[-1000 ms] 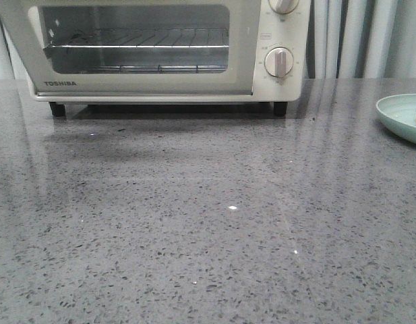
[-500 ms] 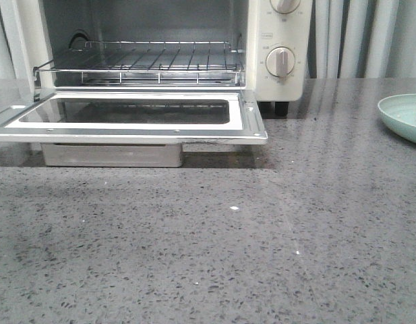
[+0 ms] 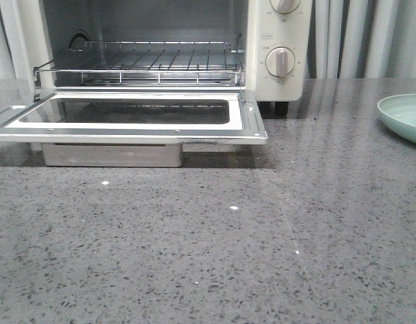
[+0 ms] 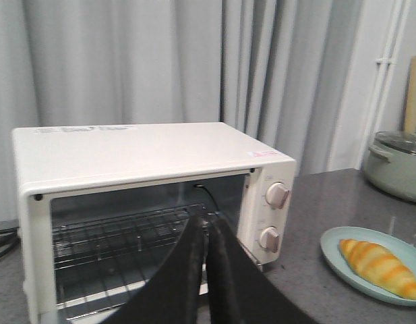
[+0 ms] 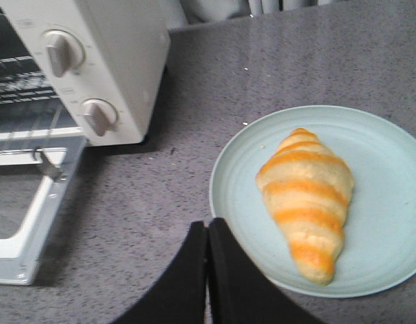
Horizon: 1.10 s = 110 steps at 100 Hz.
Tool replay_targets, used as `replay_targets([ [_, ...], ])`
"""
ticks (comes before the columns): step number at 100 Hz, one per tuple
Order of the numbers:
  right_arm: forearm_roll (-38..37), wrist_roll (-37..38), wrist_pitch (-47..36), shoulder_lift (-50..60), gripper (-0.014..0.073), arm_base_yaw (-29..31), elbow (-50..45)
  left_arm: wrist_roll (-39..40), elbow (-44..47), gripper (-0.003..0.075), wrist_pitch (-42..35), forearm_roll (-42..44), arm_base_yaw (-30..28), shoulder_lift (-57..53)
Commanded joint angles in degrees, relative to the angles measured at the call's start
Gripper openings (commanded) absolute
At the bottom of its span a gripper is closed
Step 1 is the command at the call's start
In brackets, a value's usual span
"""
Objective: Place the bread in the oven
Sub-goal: 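Move the right gripper over the croissant on the green plate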
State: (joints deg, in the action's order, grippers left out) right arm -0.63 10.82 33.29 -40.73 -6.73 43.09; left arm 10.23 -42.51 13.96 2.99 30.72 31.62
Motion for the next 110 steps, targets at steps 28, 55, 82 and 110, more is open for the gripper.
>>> replay_targets([
  [28, -4.92, -0.67, 6.4, -20.19, 0.0458, -0.11, 17.11, 0.39, -2.04, -0.0022, 0.93, -0.92, -3.26, -3.45],
  [55, -11.97, -0.67, 11.39, -30.34, 0.0466, -0.11, 23.62, 0.39, -2.04, -0.0022, 3.58, -0.92, -3.26, -3.69],
  [82, -14.62, -0.57, 15.08, -36.61, 0.0466, 1.72, 26.62, 0.39, -2.04, -0.0022, 3.6, -1.46, -3.26, -3.69],
  [110, -13.07, -0.57, 17.89, -40.82, 0.0466, 4.52, 27.84, 0.39, -2.04, -0.0022, 3.6, -1.81, -3.26, -3.69],
])
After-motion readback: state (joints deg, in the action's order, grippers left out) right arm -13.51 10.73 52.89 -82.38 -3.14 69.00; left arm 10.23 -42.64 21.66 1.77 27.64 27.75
